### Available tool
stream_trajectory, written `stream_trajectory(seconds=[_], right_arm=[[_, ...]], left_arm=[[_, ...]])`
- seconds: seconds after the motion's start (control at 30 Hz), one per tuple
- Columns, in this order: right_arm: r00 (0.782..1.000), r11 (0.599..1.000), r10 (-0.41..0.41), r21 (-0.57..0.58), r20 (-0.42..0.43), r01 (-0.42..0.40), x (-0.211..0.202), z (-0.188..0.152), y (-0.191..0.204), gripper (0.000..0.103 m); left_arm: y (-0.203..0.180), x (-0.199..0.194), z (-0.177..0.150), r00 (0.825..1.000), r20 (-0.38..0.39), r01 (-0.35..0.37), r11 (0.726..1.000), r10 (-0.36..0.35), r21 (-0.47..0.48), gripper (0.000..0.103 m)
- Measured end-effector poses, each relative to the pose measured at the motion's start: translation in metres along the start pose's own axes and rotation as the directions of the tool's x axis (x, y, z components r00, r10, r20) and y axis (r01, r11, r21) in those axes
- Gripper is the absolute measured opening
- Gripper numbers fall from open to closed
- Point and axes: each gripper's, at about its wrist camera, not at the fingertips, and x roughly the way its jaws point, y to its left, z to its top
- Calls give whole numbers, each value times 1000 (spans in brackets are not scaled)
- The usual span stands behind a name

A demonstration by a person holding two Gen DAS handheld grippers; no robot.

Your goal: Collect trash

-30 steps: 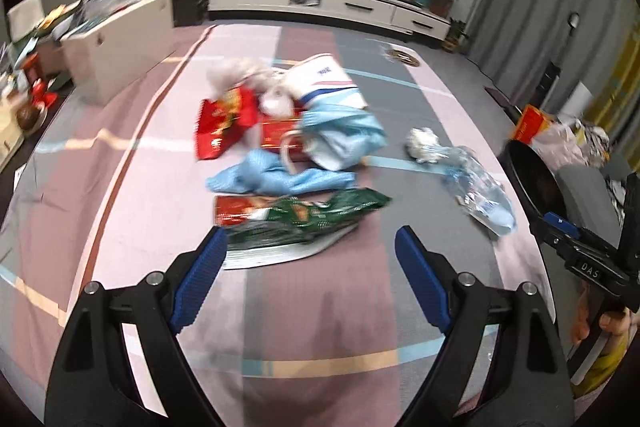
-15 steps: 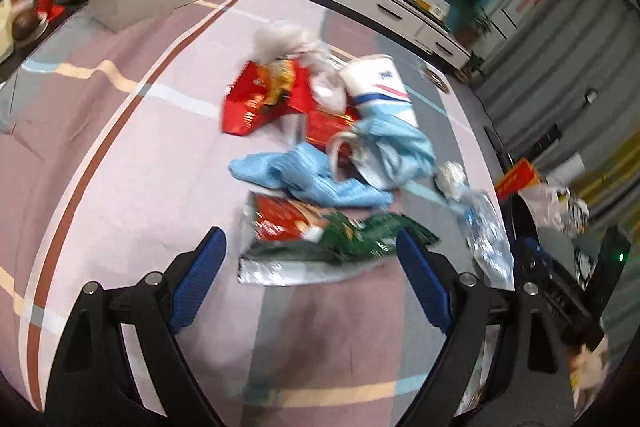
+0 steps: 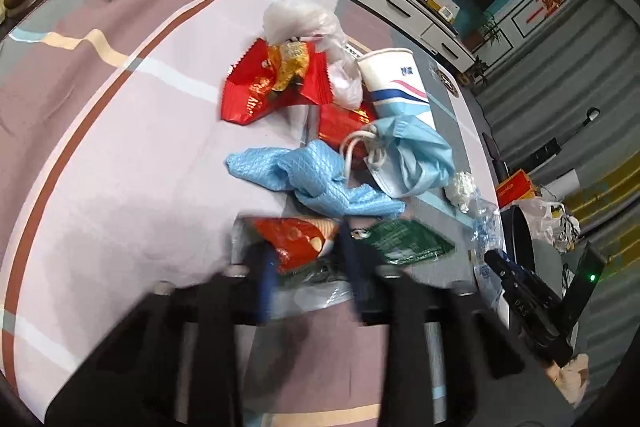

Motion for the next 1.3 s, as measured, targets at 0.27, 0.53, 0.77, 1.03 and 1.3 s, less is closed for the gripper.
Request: stream_trajectory(seconds=[0.27,0.53,0.77,1.03,1.3], right_arm=[[1000,999,29,34,8,-30,-16,-7,-4,12],[994,990,75,109,84,-84,-62,-27,-16,12],[983,978,101,168,153,-126,-95,-36,-30,12],[973,963,91,229,212,-140,-121,-42,-53,12],[970,947,45,300,238,-118,-130,-55,-84,12]], left_arm=[[-7,-16,-13,1000,10,2,999,-2,42,10],[-34,-54,-26,998,51,37,991,-44,130,10],[-68,-71,-31,994,68,68,976,-83,206,10],[-107,-70,-38,994,63,65,956,-87,286,10],[-144,-64,-43,993,48,80,929,-105,361,10]])
